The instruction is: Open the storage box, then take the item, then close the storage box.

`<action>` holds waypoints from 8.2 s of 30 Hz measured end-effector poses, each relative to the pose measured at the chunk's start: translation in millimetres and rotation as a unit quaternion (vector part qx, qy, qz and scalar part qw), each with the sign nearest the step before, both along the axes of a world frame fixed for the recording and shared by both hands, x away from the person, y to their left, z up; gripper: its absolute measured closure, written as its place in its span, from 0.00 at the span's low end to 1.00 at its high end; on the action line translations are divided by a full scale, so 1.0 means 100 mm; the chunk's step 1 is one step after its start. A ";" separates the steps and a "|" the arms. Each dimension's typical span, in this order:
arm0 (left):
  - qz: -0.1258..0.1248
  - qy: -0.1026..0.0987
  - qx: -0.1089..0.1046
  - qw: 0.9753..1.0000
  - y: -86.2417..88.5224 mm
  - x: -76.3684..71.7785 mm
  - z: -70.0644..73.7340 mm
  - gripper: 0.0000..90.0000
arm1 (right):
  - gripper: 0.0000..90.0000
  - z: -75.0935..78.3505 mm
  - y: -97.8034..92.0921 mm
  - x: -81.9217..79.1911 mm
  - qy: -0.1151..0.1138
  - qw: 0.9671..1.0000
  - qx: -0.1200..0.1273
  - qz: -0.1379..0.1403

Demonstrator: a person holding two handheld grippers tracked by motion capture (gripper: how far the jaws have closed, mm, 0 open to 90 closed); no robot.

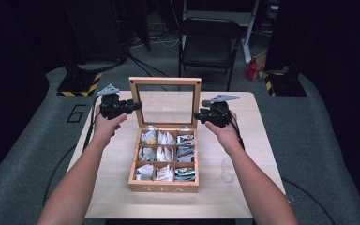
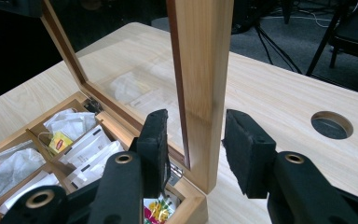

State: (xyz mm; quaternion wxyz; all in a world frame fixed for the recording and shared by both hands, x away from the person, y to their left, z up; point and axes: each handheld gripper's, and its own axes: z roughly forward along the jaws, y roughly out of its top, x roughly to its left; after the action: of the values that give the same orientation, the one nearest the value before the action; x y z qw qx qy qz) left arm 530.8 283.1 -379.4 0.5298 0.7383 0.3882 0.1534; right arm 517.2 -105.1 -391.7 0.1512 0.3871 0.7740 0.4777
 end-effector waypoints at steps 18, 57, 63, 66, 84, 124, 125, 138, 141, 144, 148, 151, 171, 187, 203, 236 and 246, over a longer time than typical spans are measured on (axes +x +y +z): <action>0.028 0.012 -0.009 1.000 -0.08 0.15 -0.09 0.65 | 0.65 0.00 -0.13 -0.13 -0.004 1.000 0.001 0.008; 0.034 0.026 -0.009 0.999 0.14 -0.18 -0.05 0.55 | 0.63 0.06 0.01 -0.67 -0.013 0.999 -0.021 0.046; 0.030 0.020 0.005 0.999 0.17 -0.26 -0.05 0.55 | 0.63 0.02 0.10 -0.78 -0.017 0.998 -0.025 0.056; 0.032 0.019 0.000 0.999 0.18 -0.28 -0.05 0.56 | 0.63 0.00 0.13 -0.82 -0.019 0.998 -0.029 0.060; 0.027 0.018 -0.001 0.999 0.15 -0.32 -0.07 0.56 | 0.75 -0.21 0.52 -1.13 -0.006 0.988 -0.053 0.145; 0.020 0.015 0.005 1.000 0.17 -0.36 -0.04 0.56 | 0.77 -0.46 1.17 -1.16 0.008 0.972 -0.047 0.230; 0.020 0.015 0.005 1.000 0.17 -0.36 -0.04 0.56 | 0.77 -0.47 1.18 -1.15 0.007 0.971 -0.050 0.234; 0.020 0.012 0.005 1.000 0.18 -0.36 -0.03 0.56 | 0.79 -0.55 1.36 -1.10 0.023 0.968 -0.050 0.245; 0.022 0.012 0.002 1.000 0.18 -0.37 -0.02 0.56 | 0.79 -0.55 1.40 -1.11 0.027 0.967 -0.053 0.247; 0.023 0.014 0.001 1.000 0.19 -0.37 -0.02 0.56 | 0.80 -0.55 1.43 -1.11 0.030 0.965 -0.060 0.253; 0.024 0.009 0.001 1.000 0.19 -0.37 -0.02 0.56 | 0.82 -0.56 1.46 -1.11 0.032 0.964 -0.066 0.256; 0.022 0.010 0.003 1.000 0.19 -0.38 -0.01 0.56 | 0.83 -0.57 1.48 -1.10 0.033 0.963 -0.070 0.257; 0.026 0.011 -0.001 1.000 0.21 -0.38 -0.02 0.56 | 1.00 -0.56 1.54 -1.14 0.030 0.952 -0.091 0.290; 0.028 0.011 0.000 1.000 0.21 -0.37 0.00 0.56 | 1.00 -0.43 1.46 -1.16 0.028 0.954 -0.059 0.292; 0.032 0.008 -0.003 0.999 0.22 -0.37 0.02 0.56 | 1.00 -0.14 1.40 -1.15 0.019 0.958 -0.047 0.284; 0.030 0.003 0.002 1.000 0.21 -0.38 0.05 0.56 | 1.00 0.25 0.80 -1.11 -0.006 0.970 -0.040 0.241; 0.032 0.005 0.001 0.999 0.21 -0.39 0.05 0.56 | 1.00 0.32 0.40 -1.09 -0.011 0.981 -0.039 0.192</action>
State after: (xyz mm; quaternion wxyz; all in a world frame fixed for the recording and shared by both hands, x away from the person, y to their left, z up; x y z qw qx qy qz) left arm 492.3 304.3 -374.6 0.5216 0.7270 0.4142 0.1668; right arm 407.9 -65.0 -359.6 0.0799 0.2201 0.8503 0.4712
